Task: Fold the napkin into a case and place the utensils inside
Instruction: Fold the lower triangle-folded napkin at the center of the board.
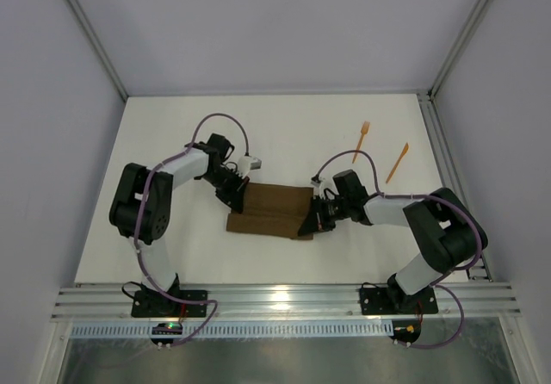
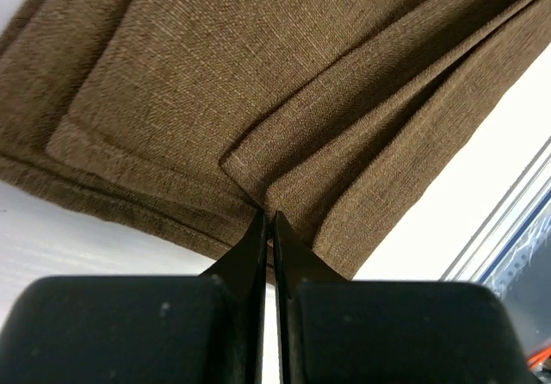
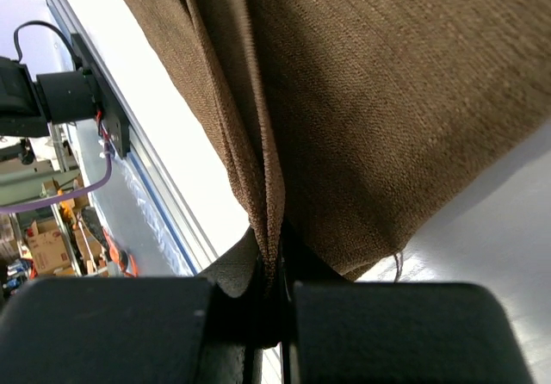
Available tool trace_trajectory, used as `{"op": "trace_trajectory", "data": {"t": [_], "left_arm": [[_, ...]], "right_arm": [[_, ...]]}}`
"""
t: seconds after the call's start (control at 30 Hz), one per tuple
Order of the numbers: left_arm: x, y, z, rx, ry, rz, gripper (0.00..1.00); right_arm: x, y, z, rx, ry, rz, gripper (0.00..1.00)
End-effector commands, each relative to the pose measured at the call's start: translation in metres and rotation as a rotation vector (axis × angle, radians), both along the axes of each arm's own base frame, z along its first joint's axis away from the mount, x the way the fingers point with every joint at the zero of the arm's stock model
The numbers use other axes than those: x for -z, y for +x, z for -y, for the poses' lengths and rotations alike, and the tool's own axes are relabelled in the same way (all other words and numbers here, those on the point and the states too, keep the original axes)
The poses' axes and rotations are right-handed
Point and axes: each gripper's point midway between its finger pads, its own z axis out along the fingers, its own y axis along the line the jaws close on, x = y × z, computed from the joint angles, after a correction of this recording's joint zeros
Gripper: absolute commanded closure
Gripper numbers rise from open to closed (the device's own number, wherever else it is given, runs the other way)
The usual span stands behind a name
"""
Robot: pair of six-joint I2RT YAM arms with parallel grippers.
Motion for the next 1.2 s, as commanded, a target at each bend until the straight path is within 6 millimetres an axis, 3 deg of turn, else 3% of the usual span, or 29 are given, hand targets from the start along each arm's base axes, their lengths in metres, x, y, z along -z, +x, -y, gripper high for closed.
{"op": "trace_trajectory", "data": {"t": [0.0,0.23,0.27,0.43,0.57,0.7,0.83,1.03,1.13,1.17], "left_arm": [[0.003,0.005,-0.001,-0.002,0.001,-0.009,1.0],[0.01,-0.005,-0.006,-0.002,0.015,-0.039,0.98],[0.005,-0.002,-0.004,-0.001,0.0,-0.028,0.96],[-0.025,0.014,-0.001,-0.039,-0.05,0.038,0.58],[-0.061,0.028,-0.005,-0.065,-0.097,0.115,0.49],[-0.075,0.021,-0.015,-0.04,-0.089,0.129,0.44],[-0.058,-0.009,-0.02,0.02,-0.044,0.07,0.41],[-0.026,-0.03,-0.016,0.085,0.049,0.056,0.44],[-0.019,-0.024,-0.01,0.073,0.058,0.069,0.61],[-0.02,-0.021,-0.008,0.067,0.05,0.073,0.74]], "right_arm": [[-0.012,0.017,-0.002,0.034,0.036,0.027,0.97],[0.0,0.021,0.01,0.113,0.006,-0.002,0.97],[0.002,0.022,0.012,0.115,0.002,0.0,0.97],[0.01,0.022,0.011,0.109,-0.01,-0.023,0.97],[0.015,0.021,0.012,0.111,-0.021,-0.034,0.97],[0.016,0.022,0.013,0.111,-0.032,-0.027,0.97],[0.016,0.023,0.013,0.108,-0.031,-0.025,0.97],[0.015,0.025,0.013,0.094,-0.043,-0.023,0.97],[0.013,0.026,0.012,0.085,-0.045,-0.023,0.97],[0.013,0.028,0.012,0.08,-0.046,-0.015,0.97]]}}
